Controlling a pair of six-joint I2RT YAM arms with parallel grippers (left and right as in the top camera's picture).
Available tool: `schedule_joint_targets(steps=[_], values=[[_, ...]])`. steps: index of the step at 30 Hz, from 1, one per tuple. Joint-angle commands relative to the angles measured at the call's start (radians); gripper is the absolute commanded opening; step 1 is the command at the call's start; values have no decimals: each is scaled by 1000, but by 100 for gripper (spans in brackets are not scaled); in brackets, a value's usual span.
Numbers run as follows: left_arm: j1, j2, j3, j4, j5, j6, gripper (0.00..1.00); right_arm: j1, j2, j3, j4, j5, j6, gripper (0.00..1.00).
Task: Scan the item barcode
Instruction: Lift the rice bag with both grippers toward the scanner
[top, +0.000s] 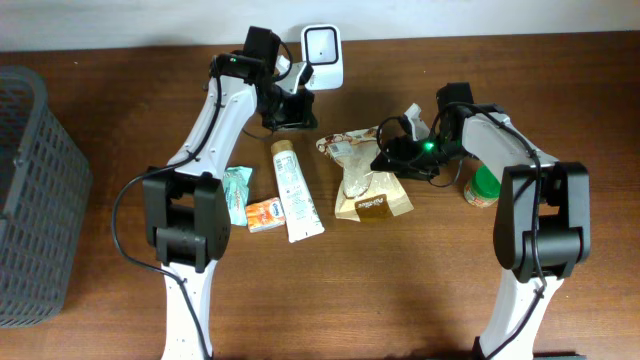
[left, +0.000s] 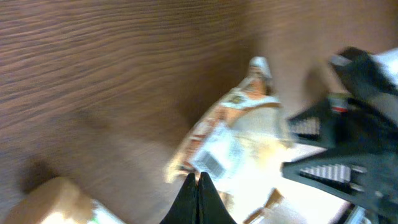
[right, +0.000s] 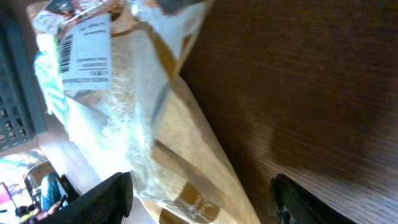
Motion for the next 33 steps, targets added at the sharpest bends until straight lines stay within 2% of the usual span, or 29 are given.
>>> schedule_joint_targets(steps=[1, 3, 6, 8, 12, 14, 16, 18, 23, 24, 26, 27, 28, 29, 31, 33], values=[[-15, -67, 58, -36, 150, 45, 0, 4, 12, 6, 8, -41, -41, 69], [-72, -61, 6, -51, 150, 44, 0, 4, 26, 6, 8, -43, -40, 69], [-171, -56, -130, 43, 148, 20, 0, 3, 31, 5, 8, -43, -36, 69], [-197, -56, -192, 48, 62, -50, 0, 3, 31, 5, 8, -43, -36, 68], [-198, -56, -277, 51, -13, -117, 0, 3, 31, 5, 8, -43, -28, 68], [-196, -51, -282, 91, -58, -117, 0, 9, 32, 5, 0, -43, -24, 69], [-199, -23, -309, 132, -92, -174, 0, 42, 32, -4, -6, -43, -17, 69], [-197, 51, -312, 134, -60, -219, 0, 90, 52, -8, -4, -43, -3, 69], [-166, 66, -312, 130, -24, -227, 0, 154, 108, -10, 15, -120, 96, 69], [-166, 67, -312, 130, -24, -227, 0, 171, 124, -10, 41, -116, 165, 66], [-166, 67, -312, 130, -24, -227, 0, 183, 153, -10, 122, -60, 369, 41], [-166, 67, -312, 130, -24, -227, 0, 189, 161, -10, 146, -6, 454, 35], [-166, 67, -312, 130, -22, -227, 0, 195, 162, -10, 173, 45, 515, 22], [-163, 66, -309, 129, -8, -226, 0, 193, 162, -10, 201, 45, 515, 19], [-139, 32, -281, 110, -3, -170, 0, 187, 162, -10, 224, 36, 514, 6], [-103, -29, -229, 84, -4, -114, 0, 166, 162, -9, 243, -28, 452, 5]])
